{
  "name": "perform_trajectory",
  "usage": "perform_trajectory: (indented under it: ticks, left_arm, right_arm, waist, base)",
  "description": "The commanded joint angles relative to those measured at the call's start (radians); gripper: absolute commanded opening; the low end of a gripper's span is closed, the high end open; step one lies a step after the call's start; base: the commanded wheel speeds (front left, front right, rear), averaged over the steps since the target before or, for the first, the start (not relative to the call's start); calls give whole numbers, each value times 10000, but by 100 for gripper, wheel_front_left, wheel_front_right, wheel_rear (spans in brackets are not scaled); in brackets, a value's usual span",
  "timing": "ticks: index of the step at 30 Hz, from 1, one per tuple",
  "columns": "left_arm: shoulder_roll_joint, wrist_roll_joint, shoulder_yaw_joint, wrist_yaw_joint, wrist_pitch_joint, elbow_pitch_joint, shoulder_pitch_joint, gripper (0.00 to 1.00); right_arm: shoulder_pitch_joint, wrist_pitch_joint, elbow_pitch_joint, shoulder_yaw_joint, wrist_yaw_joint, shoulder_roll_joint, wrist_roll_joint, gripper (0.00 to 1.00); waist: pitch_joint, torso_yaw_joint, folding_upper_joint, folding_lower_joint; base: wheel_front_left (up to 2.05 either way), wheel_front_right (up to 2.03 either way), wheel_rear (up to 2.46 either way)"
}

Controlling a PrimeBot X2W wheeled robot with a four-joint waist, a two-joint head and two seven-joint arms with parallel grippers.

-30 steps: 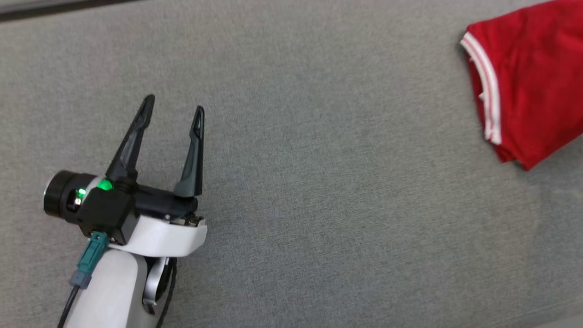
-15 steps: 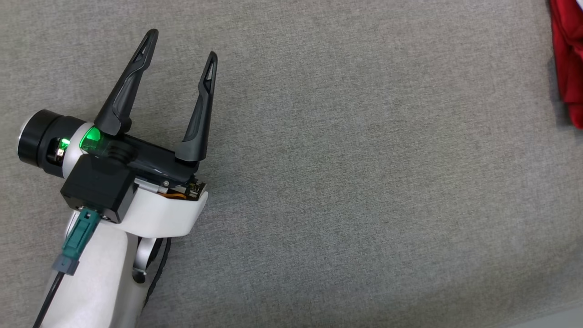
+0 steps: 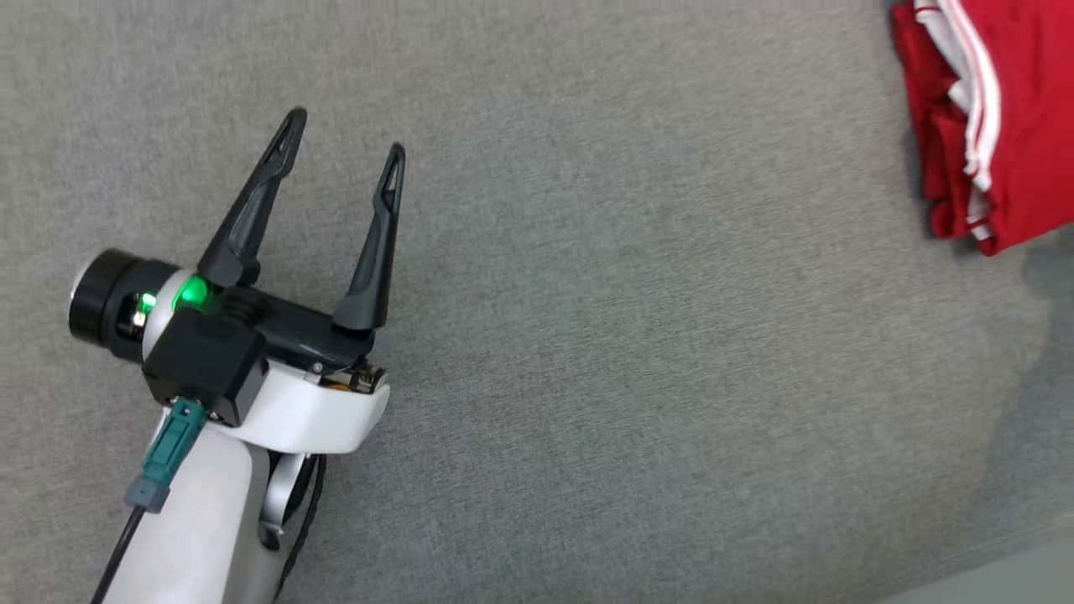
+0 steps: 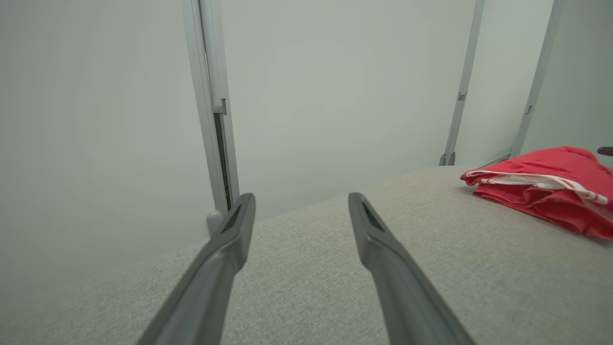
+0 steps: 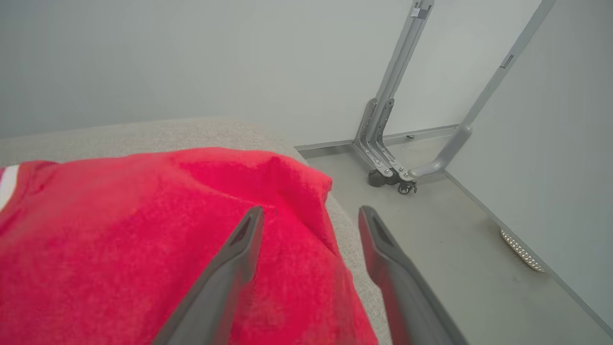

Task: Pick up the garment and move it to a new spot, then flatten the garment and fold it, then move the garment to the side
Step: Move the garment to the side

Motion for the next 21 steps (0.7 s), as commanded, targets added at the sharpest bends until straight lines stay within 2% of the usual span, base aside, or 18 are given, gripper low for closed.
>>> perform_trajectory:
  ticks: [1, 6, 13, 21]
  left_arm:
    - [25, -108, 43, 87, -63, 76, 180, 100]
    - [-44, -335, 149, 274, -121, 344, 805, 100]
    - [-104, -600, 335, 565, -198, 571, 1578, 100]
    - [-223, -890, 562, 891, -295, 873, 2287, 100]
  right_arm:
    - [236, -139, -189, 124, -21, 28, -52, 100]
    - [1183, -338, -1206, 530, -19, 436, 263, 100]
    - [2884, -419, -3261, 520, -19, 1082, 282, 100]
    - [4930, -336, -5724, 157, -16, 2161, -409, 100]
  waist:
    - [-536, -215, 0, 0]
    - [-1362, -360, 0, 0]
    - [-2232, -235, 0, 0]
    - [-3098, 561, 0, 0]
  base:
    - [0, 0, 0]
    - [0, 0, 0]
    - [0, 0, 0]
    - [0, 0, 0]
